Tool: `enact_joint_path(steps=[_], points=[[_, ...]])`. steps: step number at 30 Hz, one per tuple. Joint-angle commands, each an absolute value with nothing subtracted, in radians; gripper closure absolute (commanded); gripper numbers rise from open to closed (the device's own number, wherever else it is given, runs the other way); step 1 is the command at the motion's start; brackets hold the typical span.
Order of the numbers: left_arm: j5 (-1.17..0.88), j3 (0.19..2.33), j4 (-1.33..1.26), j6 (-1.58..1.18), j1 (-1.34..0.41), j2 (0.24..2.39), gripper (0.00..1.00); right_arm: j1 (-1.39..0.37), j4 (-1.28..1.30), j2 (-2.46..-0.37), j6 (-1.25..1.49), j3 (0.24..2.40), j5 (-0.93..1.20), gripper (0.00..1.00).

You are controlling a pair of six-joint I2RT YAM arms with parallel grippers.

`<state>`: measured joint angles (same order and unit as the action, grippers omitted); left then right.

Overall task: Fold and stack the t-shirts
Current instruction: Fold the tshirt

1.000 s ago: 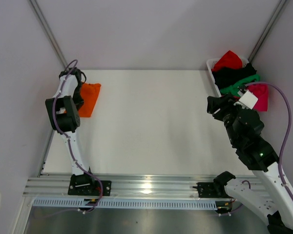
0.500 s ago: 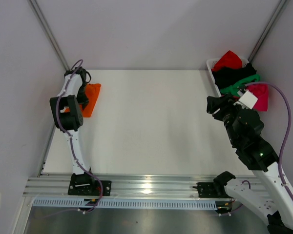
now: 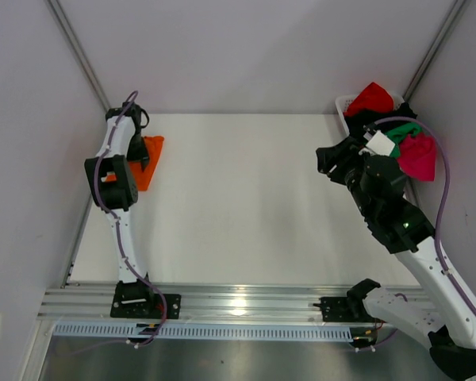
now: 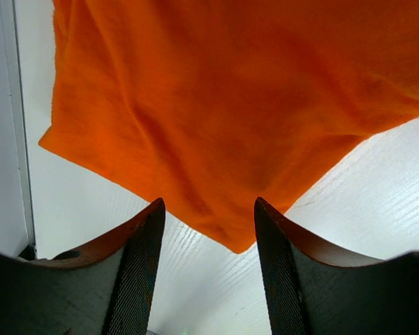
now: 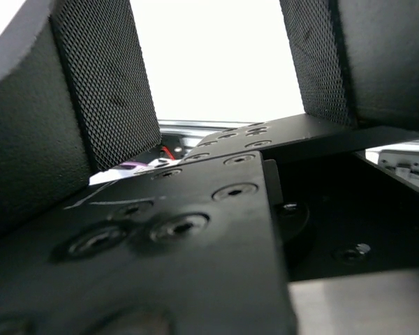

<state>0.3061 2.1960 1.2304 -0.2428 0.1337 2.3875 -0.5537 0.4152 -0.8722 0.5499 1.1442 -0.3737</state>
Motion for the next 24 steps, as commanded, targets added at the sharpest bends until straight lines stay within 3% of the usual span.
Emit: enact_joint_path(steps=[1,11,24], points=[[0.258,2.217,1.232,-0.189,0.143,2.384,0.43,-0.555,0.374,-0.893,0.578,1.218,-0.339,0.41],[0.083,2.171,1.195,-0.158,0.215,2.361,0.4,-0.586,0.396,-0.917,0.557,1.264,-0.38,0.41],[0.008,2.135,1.17,-0.149,0.25,2.352,0.4,-0.611,0.399,-0.894,0.554,1.223,-0.414,0.41]])
